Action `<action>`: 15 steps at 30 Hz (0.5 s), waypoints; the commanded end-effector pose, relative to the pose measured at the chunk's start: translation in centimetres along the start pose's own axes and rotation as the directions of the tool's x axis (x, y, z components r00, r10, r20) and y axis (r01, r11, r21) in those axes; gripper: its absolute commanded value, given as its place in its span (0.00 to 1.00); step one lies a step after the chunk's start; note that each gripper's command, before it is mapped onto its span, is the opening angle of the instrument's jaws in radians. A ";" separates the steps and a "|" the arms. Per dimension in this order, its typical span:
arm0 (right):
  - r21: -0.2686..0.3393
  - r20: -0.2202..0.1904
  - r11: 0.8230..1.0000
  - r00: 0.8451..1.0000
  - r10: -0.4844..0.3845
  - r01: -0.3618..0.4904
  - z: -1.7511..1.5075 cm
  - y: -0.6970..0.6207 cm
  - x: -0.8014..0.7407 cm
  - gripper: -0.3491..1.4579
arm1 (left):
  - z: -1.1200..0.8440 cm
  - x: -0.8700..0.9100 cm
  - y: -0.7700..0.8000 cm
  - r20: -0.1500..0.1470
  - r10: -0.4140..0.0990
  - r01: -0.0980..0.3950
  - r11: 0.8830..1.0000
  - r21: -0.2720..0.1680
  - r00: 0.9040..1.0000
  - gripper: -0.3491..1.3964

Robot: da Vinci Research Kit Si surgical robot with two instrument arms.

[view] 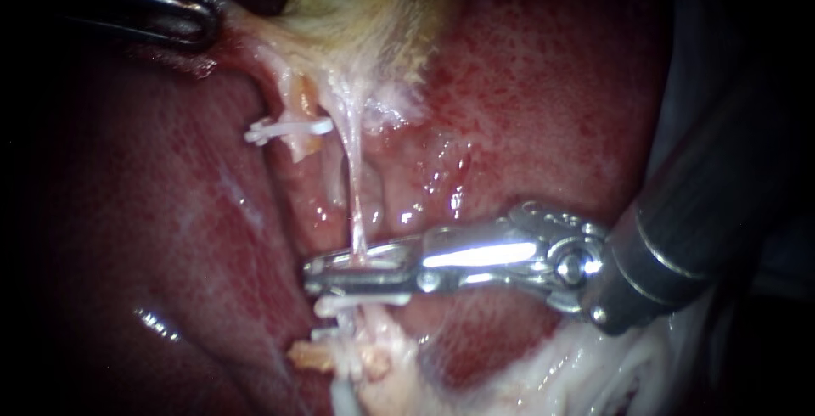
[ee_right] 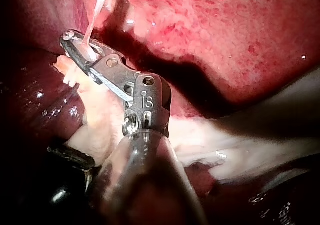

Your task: Going back second clip right tube

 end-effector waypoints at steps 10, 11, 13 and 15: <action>-0.133 -0.008 0.975 0.983 -0.181 0.178 0.08 0.15 0.02 0.47 | 0.00 0.00 0.00 0.000 0.000 0.000 1.000 0.000 1.000 0.00; -0.147 0.005 0.969 0.979 -0.202 0.200 0.06 0.18 0.02 0.47 | 0.00 0.00 0.00 0.000 0.000 0.000 1.000 0.000 1.000 0.00; -0.162 0.016 0.960 0.974 -0.227 0.227 0.02 0.21 0.01 0.47 | 0.00 0.00 0.00 0.000 0.000 0.000 1.000 0.000 1.000 0.00; -0.174 0.014 0.955 0.970 -0.242 0.240 -0.04 0.24 0.01 0.47 | 0.00 0.00 0.00 0.000 0.000 0.000 1.000 0.000 1.000 0.00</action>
